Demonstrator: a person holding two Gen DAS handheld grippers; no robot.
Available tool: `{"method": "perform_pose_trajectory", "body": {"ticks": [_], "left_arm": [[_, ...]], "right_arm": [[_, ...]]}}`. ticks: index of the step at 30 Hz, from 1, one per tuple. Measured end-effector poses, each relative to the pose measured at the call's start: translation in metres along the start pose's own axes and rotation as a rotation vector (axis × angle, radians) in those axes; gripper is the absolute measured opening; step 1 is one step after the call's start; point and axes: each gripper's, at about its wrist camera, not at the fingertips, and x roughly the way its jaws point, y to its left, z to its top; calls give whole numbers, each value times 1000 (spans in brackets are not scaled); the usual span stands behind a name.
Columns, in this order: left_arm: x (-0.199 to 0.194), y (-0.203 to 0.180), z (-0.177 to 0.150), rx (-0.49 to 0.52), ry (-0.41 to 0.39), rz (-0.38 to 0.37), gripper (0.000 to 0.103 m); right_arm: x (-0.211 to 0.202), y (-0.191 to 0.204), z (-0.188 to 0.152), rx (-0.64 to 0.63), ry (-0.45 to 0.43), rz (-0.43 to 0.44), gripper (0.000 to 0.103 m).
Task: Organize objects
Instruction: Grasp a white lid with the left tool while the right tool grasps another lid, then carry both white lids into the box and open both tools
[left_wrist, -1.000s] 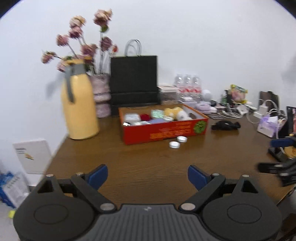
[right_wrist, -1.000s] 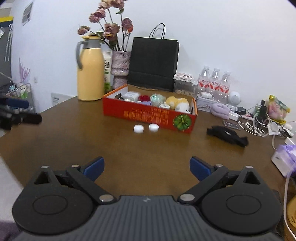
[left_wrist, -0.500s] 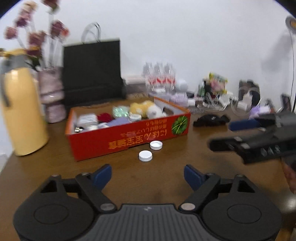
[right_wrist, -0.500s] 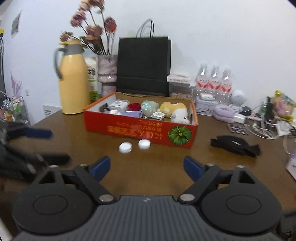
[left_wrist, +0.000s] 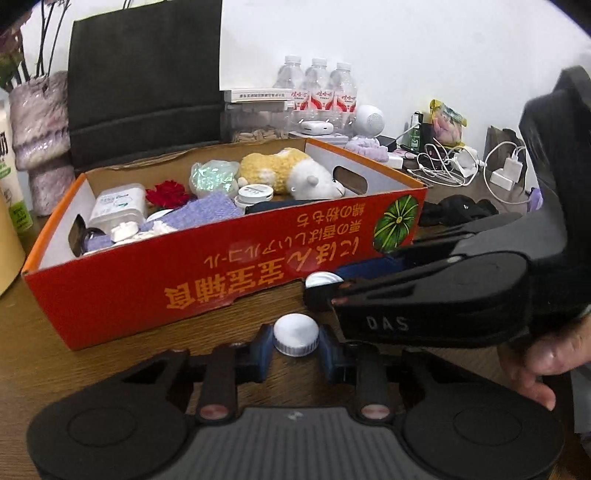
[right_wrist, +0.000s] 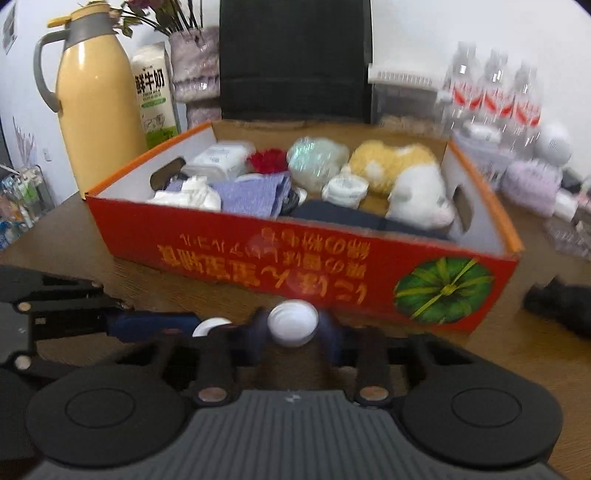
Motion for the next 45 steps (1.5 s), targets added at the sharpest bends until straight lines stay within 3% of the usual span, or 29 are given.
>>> {"method": "perform_pose_trajectory", "body": {"ticks": [5, 8, 12, 18, 20, 25, 30, 38, 42, 45], "left_arm": [[-12, -6, 3, 12, -26, 37, 25], [-41, -12, 2, 21, -57, 92, 25], [-105, -18, -13, -3, -116, 136, 25], [-210, -29, -52, -23, -200, 191, 25], [-240, -36, -67, -48, -216, 208, 25], [-286, -49, -88, -65, -249, 192, 25], [-292, -58, -89, -49, -256, 215, 25], [-268, -50, -79, -74, -240, 151, 25], [-236, -33, -41, -71, -250, 82, 25], [-192, -13, 13, -52, -240, 45, 25]], "right_arm": [[-9, 2, 1, 9, -23, -13, 29], [-36, 4, -3, 8, -72, -34, 29], [-93, 11, -25, -22, -117, -68, 29], [-200, 27, -72, -40, -170, 21, 29], [-233, 35, -84, -38, -198, 6, 29], [-289, 59, -107, -52, -264, 19, 30], [-296, 66, -112, -36, -274, 5, 30], [-282, 59, -99, -37, -266, -36, 30], [-255, 45, -66, -46, -279, -38, 30], [-225, 24, -18, -42, -284, -24, 30]]}}
